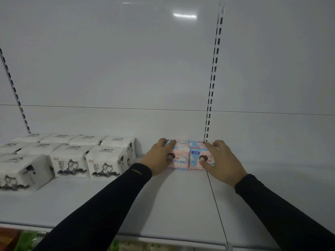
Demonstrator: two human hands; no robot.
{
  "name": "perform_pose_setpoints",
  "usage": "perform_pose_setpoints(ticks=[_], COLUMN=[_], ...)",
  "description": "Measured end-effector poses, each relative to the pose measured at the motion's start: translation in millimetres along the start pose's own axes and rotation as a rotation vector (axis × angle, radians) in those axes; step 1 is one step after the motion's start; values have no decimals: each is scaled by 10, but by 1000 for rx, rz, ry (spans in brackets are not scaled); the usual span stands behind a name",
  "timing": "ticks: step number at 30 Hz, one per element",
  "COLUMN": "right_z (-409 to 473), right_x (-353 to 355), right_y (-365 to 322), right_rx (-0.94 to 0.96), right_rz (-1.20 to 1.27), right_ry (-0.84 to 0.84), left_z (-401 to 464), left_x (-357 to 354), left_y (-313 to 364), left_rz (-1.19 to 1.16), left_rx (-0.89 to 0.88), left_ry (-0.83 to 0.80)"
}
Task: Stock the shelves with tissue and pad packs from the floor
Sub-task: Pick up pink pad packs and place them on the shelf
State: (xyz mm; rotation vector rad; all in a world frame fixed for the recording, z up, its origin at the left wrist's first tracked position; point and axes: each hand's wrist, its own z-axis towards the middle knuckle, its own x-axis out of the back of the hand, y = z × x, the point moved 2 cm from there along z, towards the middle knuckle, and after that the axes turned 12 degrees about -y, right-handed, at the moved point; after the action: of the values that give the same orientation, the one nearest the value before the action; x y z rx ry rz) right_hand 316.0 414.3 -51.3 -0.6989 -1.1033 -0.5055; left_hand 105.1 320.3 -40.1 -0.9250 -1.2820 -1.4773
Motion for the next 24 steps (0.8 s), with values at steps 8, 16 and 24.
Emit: perform_pose_setpoints(ticks=[8, 16, 24], right_z=[-73, -96, -346], right_x=[15, 133, 302], right_y=[56, 60, -625], right_rx=[-24, 3, 308], right_rz=[-1, -127, 46], right_ry=[20, -53, 52], left_z=[-39, -93, -942], left_x=[-62, 32, 592], left_y=[151, 215, 159], left_rz=[-39, 112, 96], left_rx=[-25, 79, 109], left_ry=[-4, -44, 199])
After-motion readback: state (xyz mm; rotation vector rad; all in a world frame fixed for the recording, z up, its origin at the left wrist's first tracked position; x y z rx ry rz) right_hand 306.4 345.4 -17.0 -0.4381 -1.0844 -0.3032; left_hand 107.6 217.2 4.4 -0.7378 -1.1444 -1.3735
